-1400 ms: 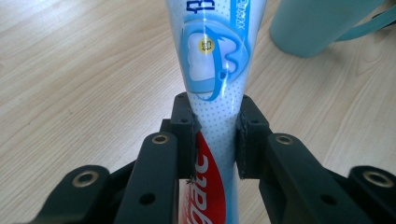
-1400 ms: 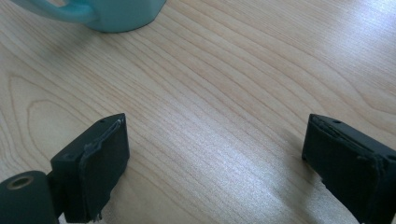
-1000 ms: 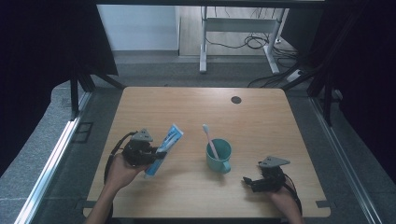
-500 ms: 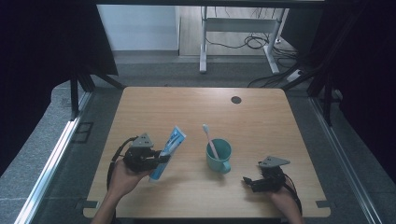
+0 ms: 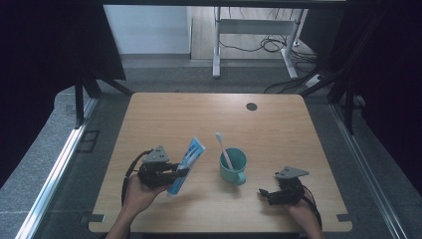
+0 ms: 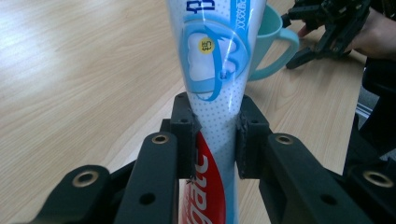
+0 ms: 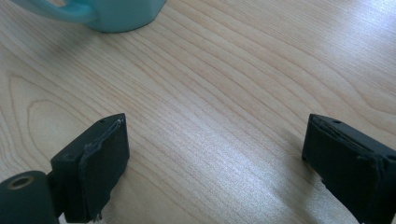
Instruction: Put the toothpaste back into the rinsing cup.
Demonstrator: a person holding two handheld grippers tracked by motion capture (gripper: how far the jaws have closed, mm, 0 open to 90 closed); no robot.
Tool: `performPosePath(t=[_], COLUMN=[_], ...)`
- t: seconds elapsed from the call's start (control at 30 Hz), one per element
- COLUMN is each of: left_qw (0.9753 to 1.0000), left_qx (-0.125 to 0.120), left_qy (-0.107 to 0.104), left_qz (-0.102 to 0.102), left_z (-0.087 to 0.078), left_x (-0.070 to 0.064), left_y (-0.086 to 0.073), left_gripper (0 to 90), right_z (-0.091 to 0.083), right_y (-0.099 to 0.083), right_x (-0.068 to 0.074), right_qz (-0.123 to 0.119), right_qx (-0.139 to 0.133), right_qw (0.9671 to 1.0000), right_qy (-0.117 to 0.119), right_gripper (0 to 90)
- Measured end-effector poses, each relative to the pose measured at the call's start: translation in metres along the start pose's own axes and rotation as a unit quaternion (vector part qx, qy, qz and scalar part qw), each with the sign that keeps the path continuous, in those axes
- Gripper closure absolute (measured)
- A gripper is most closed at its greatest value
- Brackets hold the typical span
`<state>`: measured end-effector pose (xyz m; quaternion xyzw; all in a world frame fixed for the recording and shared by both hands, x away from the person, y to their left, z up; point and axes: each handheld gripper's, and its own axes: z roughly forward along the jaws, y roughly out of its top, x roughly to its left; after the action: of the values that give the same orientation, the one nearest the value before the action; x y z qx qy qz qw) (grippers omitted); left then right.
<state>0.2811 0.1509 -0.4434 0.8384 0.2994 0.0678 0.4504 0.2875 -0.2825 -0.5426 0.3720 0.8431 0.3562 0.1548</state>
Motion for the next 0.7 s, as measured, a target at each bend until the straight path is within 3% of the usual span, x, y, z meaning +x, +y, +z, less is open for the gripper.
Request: performPosePath(t=[0.7], left_qw=[0.9995], left_qx=[-0.021], left_qy=[-0.016], left_qz=[0.017], left_z=[0.019], left_x=[-0.013], left_y=[0.024], left_gripper=[73.3], right_z=[0.0], right_y=[0.0], right_x=[0.0], right_qz=[-0.001], right_qx=[0.0], right_qw=[1.0], right_qy=[0.0], right_gripper=[7.2])
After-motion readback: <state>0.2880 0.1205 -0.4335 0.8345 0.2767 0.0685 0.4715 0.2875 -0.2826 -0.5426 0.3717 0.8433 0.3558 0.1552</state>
